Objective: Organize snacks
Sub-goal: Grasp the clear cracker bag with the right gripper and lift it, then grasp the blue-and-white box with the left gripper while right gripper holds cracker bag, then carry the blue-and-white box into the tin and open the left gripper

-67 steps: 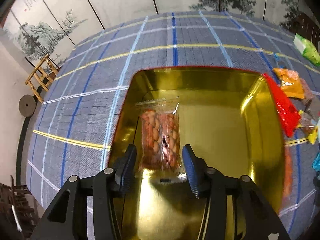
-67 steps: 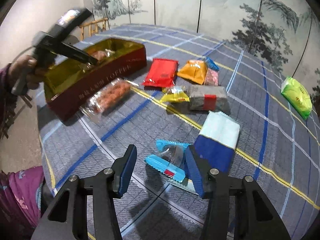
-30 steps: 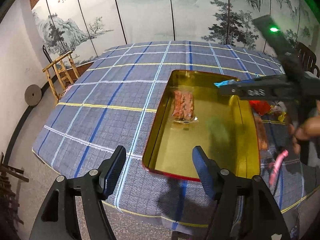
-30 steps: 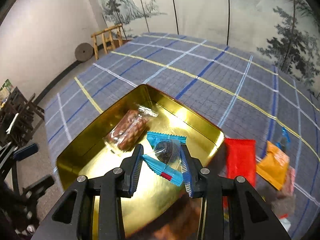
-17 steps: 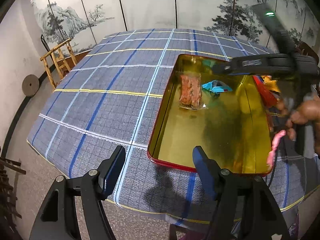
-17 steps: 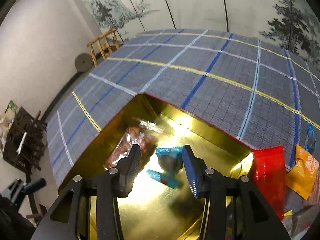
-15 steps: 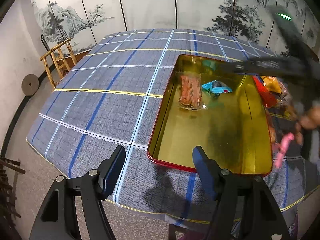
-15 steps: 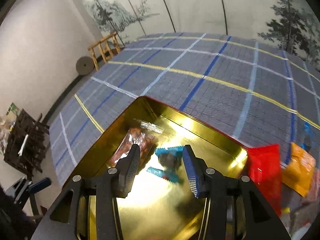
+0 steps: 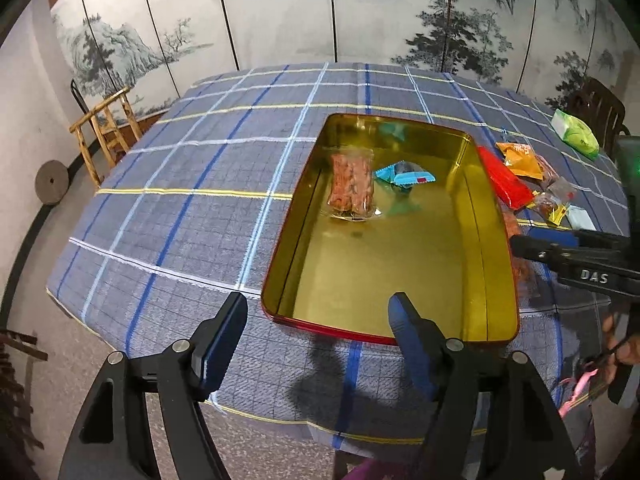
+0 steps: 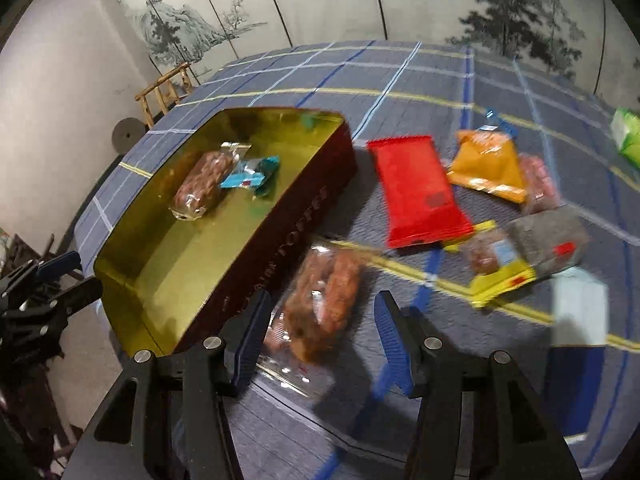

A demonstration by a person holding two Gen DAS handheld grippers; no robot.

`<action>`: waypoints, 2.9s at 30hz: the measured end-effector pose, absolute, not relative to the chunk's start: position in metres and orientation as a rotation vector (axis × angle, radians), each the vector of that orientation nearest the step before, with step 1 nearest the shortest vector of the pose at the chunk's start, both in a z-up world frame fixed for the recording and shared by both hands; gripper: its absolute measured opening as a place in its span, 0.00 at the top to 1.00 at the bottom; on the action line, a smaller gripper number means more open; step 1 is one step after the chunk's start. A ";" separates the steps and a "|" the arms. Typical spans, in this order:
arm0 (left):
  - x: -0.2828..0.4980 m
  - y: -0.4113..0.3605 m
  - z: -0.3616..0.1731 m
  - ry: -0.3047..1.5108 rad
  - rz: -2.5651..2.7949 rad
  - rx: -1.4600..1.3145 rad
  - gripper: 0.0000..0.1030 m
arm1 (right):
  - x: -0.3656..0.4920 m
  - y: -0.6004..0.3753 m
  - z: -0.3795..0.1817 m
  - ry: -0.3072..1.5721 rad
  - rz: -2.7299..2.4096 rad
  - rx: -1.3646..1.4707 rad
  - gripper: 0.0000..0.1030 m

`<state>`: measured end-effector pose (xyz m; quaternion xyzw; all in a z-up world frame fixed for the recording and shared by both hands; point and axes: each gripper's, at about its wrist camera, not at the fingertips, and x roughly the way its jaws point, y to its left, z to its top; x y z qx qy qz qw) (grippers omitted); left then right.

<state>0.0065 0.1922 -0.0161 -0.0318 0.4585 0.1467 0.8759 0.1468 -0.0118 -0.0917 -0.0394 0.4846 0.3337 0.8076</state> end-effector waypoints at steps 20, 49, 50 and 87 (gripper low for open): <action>0.010 0.179 -0.019 0.977 0.296 -0.042 0.30 | 0.126 -0.023 -0.110 1.026 0.661 -0.202 0.62; 0.117 -0.028 -0.021 1.098 -0.327 -0.060 0.25 | 0.163 -0.314 -0.092 0.879 0.073 -0.078 0.63; 0.122 -0.039 -0.024 1.100 -0.334 -0.045 0.25 | 0.169 -0.319 -0.095 0.876 0.065 -0.075 0.63; 0.140 -0.094 -0.040 1.062 -0.212 -0.022 0.54 | 0.210 -0.330 -0.116 0.869 0.099 0.000 0.63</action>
